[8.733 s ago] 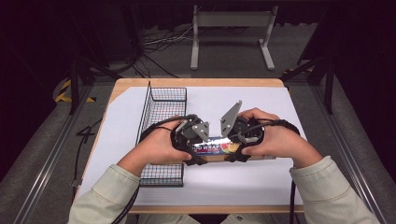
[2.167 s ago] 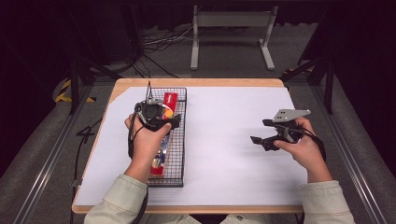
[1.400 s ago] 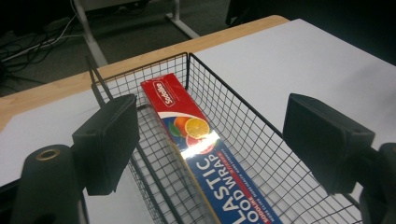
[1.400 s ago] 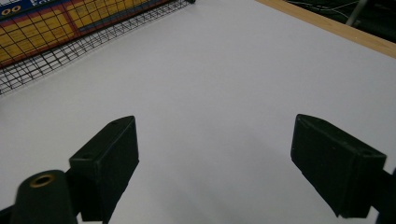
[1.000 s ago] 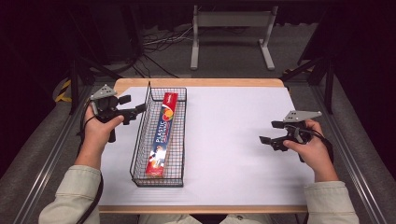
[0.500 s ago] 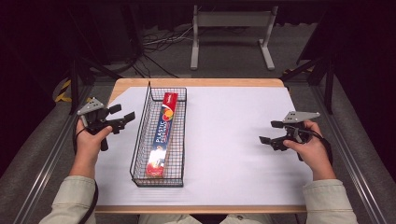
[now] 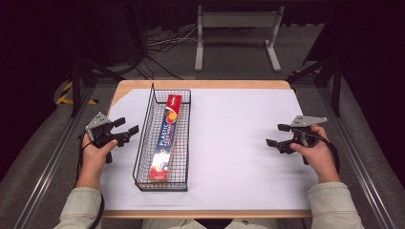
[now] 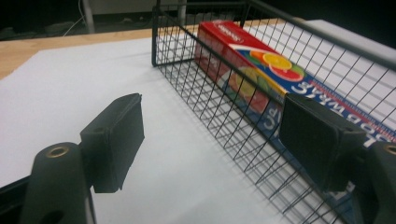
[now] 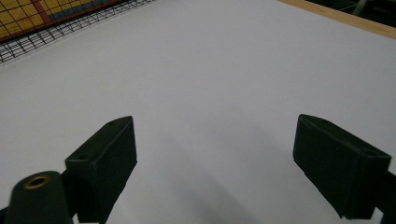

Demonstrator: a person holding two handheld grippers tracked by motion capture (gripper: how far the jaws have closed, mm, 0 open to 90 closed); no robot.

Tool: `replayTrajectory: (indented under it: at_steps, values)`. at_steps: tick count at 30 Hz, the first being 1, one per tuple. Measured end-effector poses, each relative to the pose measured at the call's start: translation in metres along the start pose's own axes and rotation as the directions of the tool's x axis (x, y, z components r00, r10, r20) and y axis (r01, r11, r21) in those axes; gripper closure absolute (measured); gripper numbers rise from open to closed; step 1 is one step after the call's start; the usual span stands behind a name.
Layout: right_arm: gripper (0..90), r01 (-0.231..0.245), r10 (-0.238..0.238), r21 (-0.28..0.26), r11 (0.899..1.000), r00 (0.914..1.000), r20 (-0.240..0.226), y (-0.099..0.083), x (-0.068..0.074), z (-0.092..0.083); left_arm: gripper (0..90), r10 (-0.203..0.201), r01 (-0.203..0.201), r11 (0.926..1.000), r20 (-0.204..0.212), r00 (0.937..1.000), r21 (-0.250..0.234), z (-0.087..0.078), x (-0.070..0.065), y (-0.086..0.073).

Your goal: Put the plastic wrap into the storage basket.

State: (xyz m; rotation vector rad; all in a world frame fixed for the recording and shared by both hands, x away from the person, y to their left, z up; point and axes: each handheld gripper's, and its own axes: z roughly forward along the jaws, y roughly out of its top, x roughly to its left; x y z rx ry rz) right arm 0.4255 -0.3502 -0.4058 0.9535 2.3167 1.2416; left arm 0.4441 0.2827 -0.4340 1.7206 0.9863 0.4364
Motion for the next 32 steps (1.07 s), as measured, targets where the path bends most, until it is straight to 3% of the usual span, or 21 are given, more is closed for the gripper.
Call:
replayTrajectory:
  at_steps: [6, 11, 16, 23, 32]
  values:
    - [14.9, -0.017, 0.017, -0.032, 0.999, 0.9997, 0.017, -0.006, -0.003, 0.003, 23.0, 0.039, -0.039, 0.9984, -0.010, 0.9992, 0.041, -0.002, -0.001, -0.012]
    - [14.9, -0.037, 0.041, -0.057, 0.998, 0.9966, 0.072, -0.016, -0.005, 0.007, 22.2, 0.046, -0.045, 0.9958, -0.001, 0.9990, 0.080, -0.004, -0.004, -0.020]
    - [14.9, -0.052, 0.060, -0.072, 0.996, 0.9926, 0.106, -0.022, -0.006, 0.010, 21.6, 0.050, -0.049, 0.9949, -0.009, 0.9987, 0.088, -0.007, -0.002, -0.023]
    - [14.9, -0.056, 0.063, -0.055, 0.997, 0.9887, 0.136, -0.026, -0.007, 0.013, 21.1, 0.092, -0.089, 0.9881, -0.012, 0.9957, 0.125, -0.004, -0.007, -0.025]
    - [14.9, -0.064, 0.075, -0.077, 0.995, 0.9860, 0.149, -0.025, -0.009, 0.008, 19.8, 0.076, -0.074, 0.9898, -0.015, 0.9970, 0.122, -0.005, -0.006, -0.024]
